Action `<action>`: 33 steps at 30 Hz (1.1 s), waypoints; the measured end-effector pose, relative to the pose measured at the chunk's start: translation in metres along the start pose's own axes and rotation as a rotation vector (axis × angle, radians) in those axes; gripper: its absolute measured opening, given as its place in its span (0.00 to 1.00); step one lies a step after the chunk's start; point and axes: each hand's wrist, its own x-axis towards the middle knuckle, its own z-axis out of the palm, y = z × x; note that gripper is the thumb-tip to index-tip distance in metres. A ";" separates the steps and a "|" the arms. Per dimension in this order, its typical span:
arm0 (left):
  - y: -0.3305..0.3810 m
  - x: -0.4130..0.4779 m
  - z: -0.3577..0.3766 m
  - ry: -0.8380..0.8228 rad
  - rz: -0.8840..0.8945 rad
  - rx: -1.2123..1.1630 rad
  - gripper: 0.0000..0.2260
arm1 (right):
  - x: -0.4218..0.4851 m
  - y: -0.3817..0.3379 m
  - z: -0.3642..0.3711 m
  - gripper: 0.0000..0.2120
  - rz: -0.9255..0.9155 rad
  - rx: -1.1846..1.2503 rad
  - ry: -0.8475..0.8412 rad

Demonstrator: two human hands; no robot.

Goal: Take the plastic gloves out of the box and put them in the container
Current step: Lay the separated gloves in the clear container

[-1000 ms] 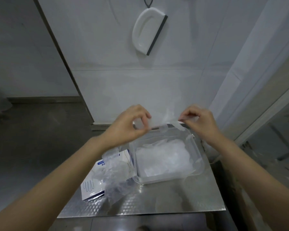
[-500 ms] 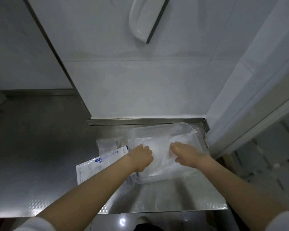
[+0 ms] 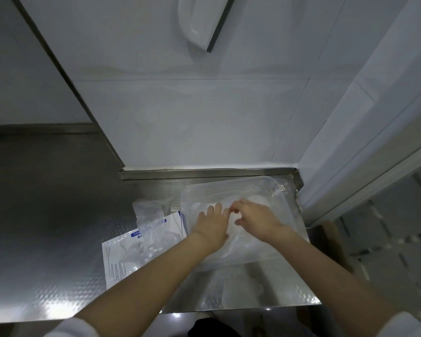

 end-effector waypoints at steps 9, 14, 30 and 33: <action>-0.003 0.010 0.033 -0.181 -0.057 0.268 0.36 | 0.012 0.025 0.032 0.47 0.133 -0.348 -0.271; -0.006 0.016 0.041 -0.229 -0.051 0.298 0.38 | 0.010 0.030 0.030 0.47 0.167 -0.342 -0.313; -0.040 -0.061 -0.041 0.557 -0.037 -0.299 0.09 | -0.019 -0.091 -0.005 0.14 0.002 0.251 0.344; -0.069 -0.087 -0.028 0.658 -0.179 -0.353 0.08 | -0.021 -0.123 0.003 0.16 -0.121 0.381 0.316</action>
